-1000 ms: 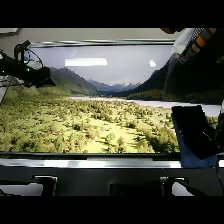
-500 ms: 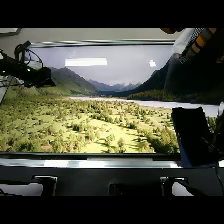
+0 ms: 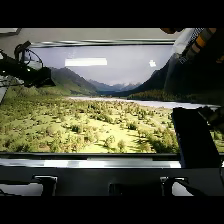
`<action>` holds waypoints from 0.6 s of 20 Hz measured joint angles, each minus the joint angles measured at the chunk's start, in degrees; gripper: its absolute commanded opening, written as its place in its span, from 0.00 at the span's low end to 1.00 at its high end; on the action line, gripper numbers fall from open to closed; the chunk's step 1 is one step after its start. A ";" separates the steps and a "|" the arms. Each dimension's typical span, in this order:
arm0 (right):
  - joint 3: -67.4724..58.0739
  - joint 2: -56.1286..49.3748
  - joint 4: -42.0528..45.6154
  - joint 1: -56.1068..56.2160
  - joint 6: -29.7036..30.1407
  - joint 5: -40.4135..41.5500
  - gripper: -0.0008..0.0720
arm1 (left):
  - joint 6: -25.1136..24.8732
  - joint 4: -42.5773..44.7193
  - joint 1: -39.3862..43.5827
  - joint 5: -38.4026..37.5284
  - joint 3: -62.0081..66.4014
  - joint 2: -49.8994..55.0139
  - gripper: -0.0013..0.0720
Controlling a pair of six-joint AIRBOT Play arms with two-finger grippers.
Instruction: Fold the clothes and pants, and hang the long-sleeved shirts on hangers.
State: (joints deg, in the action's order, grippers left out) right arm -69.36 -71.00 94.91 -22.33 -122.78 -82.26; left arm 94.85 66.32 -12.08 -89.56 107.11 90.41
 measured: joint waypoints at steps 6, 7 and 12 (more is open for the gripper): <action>-5.64 0.00 -18.25 11.78 21.62 12.00 0.06 | -3.28 5.64 3.23 1.44 -2.16 -3.65 0.04; -5.90 0.00 -18.91 15.15 23.50 12.81 0.06 | -3.82 6.38 3.91 2.38 -3.45 -4.98 0.04; -6.47 0.00 -16.59 31.50 28.15 16.11 0.07 | -5.11 8.55 5.99 7.10 -10.40 -11.63 0.04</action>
State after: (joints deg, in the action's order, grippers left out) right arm -75.83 -71.00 78.32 9.17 -94.63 -66.15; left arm 89.73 74.87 -6.09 -82.46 96.71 78.78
